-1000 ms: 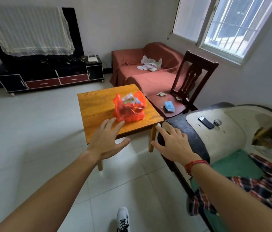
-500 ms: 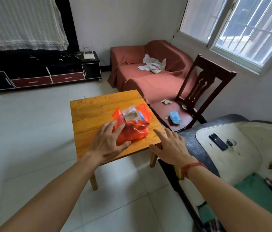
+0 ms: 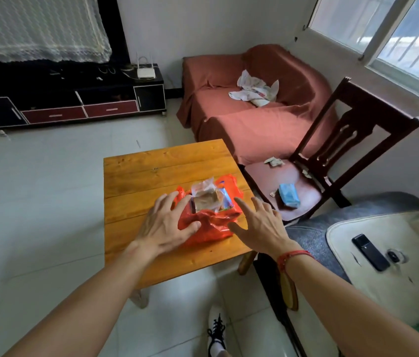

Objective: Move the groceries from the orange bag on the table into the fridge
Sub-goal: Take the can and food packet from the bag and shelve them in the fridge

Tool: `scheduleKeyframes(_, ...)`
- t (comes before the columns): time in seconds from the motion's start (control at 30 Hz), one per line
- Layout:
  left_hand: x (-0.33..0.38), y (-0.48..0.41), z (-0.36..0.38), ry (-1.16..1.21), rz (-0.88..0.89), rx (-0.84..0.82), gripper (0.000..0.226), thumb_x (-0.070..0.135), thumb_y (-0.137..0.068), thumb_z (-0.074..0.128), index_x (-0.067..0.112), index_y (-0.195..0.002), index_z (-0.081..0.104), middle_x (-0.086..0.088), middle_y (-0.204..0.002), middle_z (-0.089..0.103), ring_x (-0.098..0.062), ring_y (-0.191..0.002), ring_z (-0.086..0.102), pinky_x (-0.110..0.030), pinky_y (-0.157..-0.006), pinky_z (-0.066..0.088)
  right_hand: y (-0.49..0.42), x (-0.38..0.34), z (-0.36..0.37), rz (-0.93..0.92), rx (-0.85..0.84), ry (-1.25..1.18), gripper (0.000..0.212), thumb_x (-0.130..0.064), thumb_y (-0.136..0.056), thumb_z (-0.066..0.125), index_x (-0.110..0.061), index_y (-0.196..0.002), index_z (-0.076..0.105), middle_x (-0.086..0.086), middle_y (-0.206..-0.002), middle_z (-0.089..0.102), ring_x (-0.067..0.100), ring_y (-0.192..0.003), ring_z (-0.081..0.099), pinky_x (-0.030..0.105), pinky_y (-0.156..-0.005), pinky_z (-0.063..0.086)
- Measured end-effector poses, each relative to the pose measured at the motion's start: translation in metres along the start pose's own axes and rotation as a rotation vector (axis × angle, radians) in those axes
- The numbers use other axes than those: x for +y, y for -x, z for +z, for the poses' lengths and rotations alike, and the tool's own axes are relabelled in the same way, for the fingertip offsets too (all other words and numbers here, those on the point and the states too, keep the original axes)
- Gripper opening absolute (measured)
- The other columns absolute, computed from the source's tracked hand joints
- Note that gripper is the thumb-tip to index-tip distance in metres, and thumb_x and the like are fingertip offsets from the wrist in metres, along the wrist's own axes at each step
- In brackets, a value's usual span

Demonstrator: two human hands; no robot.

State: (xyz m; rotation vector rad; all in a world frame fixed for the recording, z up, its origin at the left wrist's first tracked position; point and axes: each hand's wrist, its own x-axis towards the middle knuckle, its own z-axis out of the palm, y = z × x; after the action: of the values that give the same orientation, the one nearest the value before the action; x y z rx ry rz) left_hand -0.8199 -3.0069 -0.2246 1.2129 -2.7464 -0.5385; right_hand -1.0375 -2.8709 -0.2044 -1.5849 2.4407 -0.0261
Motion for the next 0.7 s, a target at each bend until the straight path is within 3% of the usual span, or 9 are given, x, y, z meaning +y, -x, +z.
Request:
scheduleKeyframes(0.2, 0.004, -0.071, 0.007, 0.025, -0.094, -0.010, 0.086, 0.075, -0.080, 0.037, 0.031, -0.153, 0.027, -0.003, -0.160, 0.022, -0.024, -0.146, 0.016, -0.041, -0.116, 0.026, -0.087, 0.032, 0.001, -0.045, -0.059, -0.032, 0.078, -0.072, -0.092, 0.041, -0.040, -0.158, 0.016, 0.011, -0.154, 0.036, 0.036, -0.132, 0.043, 0.050, -0.103, 0.038)
scheduleKeyframes(0.33, -0.002, -0.104, 0.015, 0.053, -0.141, -0.047, 0.090, 0.077, -0.076, 0.034, 0.030, -0.152, 0.029, -0.005, -0.159, 0.022, -0.026, -0.146, 0.018, -0.042, -0.115, 0.027, -0.127, 0.042, 0.008, -0.056, -0.126, -0.057, 0.076, -0.069, -0.093, 0.043, -0.041, -0.158, 0.015, 0.013, -0.158, 0.032, 0.037, -0.137, 0.040, 0.051, -0.107, 0.037)
scheduleKeyframes(0.7, -0.017, -0.144, 0.026, 0.097, -0.171, -0.093, 0.085, 0.068, -0.083, 0.047, 0.026, -0.153, 0.026, -0.006, -0.160, 0.020, -0.027, -0.146, 0.016, -0.045, -0.114, 0.029, -0.173, 0.042, 0.029, -0.069, -0.209, -0.088, 0.076, -0.067, -0.093, 0.045, -0.038, -0.158, 0.016, 0.015, -0.157, 0.033, 0.039, -0.139, 0.037, 0.054, -0.106, 0.039)
